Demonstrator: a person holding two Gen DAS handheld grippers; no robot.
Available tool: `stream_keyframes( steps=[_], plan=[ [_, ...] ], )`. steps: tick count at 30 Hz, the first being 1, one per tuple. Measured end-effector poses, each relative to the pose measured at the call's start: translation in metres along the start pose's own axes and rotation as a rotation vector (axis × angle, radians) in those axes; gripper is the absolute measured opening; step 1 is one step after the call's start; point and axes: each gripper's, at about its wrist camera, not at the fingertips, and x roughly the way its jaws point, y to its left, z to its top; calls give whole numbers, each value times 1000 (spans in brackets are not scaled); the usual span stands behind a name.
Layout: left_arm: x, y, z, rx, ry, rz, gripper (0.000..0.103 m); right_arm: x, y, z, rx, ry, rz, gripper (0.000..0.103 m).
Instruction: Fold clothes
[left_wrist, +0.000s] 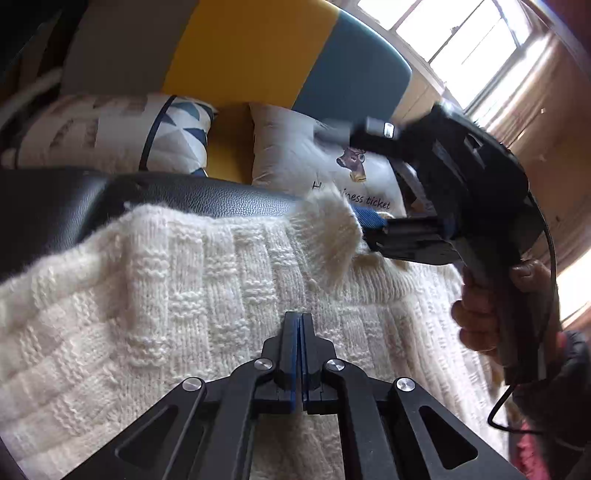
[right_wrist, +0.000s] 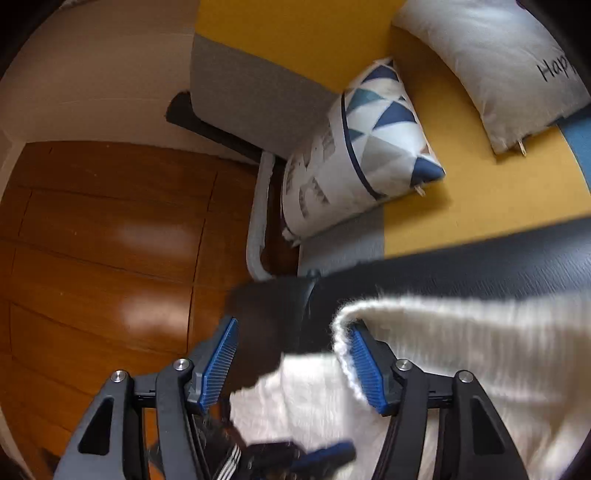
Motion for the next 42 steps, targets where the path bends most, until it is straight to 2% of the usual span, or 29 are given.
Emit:
stream_keyframes(
  steps=[1, 6, 11, 17, 20, 24, 26, 27, 28, 30, 33, 35, 37, 39, 42],
  plan=[
    [0, 0, 0, -4, -1, -2, 2, 7, -2, 4, 0, -7, -33, 56],
    [2, -5, -1, 18, -5, 26, 2, 9, 14, 10, -83, -3, -187, 57],
    [-4, -8, 7, 8, -6, 43, 2, -37, 32, -9, -191, -34, -267, 60],
    [-13, -16, 32, 50, -65, 65, 3, -89, 15, -37, -202, -9, -309, 60],
    [0, -8, 43, 59, -43, 133, 3, -104, -10, -46, -161, -30, -425, 60],
    [6, 16, 42, 5, -38, 159, 3, -121, -35, -51, -105, -96, -402, 15],
    [4, 18, 42, -11, -37, 163, 3, -129, -42, -54, -80, -120, -387, 17],
    [1, 16, 43, -22, -30, 164, 3, -134, -39, -58, -80, -132, -390, 23],
    [-4, 15, 43, -39, -21, 158, 3, -141, -35, -66, -92, -146, -392, 35],
    [-26, 18, 39, -96, -42, 114, 5, -155, -24, -86, -124, -160, -382, 36],
    [-80, 32, 21, -194, -115, 43, 9, -173, -8, -126, -181, -147, -365, 36],
    [-119, 46, 0, -238, -158, 51, 15, -181, 2, -157, -214, -118, -369, 37],
    [-157, 60, -26, -278, -193, 70, 17, -184, 9, -189, -236, -86, -382, 38],
    [-182, 71, -58, -321, -185, 75, 18, -183, 13, -221, -258, -62, -414, 38],
    [-197, 70, -102, -342, -147, 68, 19, -179, 22, -263, -299, -44, -485, 38]
  ],
)
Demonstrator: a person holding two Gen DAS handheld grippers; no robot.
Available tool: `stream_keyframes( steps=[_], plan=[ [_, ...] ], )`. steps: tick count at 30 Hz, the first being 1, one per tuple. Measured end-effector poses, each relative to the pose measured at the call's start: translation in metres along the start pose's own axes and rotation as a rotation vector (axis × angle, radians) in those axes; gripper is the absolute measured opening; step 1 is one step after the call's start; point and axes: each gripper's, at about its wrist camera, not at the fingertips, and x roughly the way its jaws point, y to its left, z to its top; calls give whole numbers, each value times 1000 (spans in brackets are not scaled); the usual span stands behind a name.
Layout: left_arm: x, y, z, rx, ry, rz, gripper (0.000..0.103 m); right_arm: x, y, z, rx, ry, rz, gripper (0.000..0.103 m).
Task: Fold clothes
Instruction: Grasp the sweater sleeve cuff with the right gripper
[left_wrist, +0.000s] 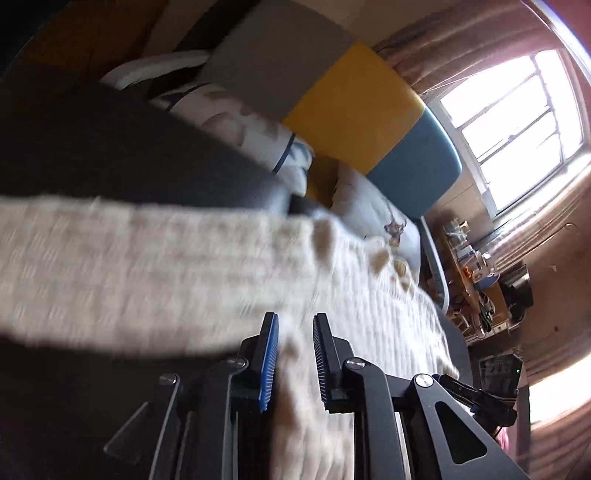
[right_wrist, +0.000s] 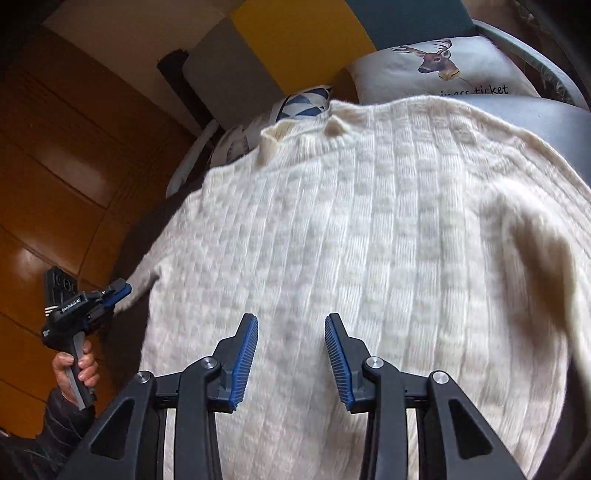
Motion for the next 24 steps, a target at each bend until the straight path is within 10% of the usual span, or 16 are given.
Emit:
stream_keyframes(
  steps=[6, 11, 15, 24],
  plan=[
    [3, -15, -66, 45, 88, -8, 25, -15, 24, -51, -102, -10, -204, 38],
    [22, -43, -94, 212, 86, 216, 26, -22, 20, -84, -180, 5, -394, 39],
    [23, -48, -106, 304, 46, 346, 26, -29, 17, -102, -191, -35, -418, 39],
    [-2, -71, -104, 203, 19, 183, 34, -98, -16, -115, 25, -248, -258, 39]
  ],
)
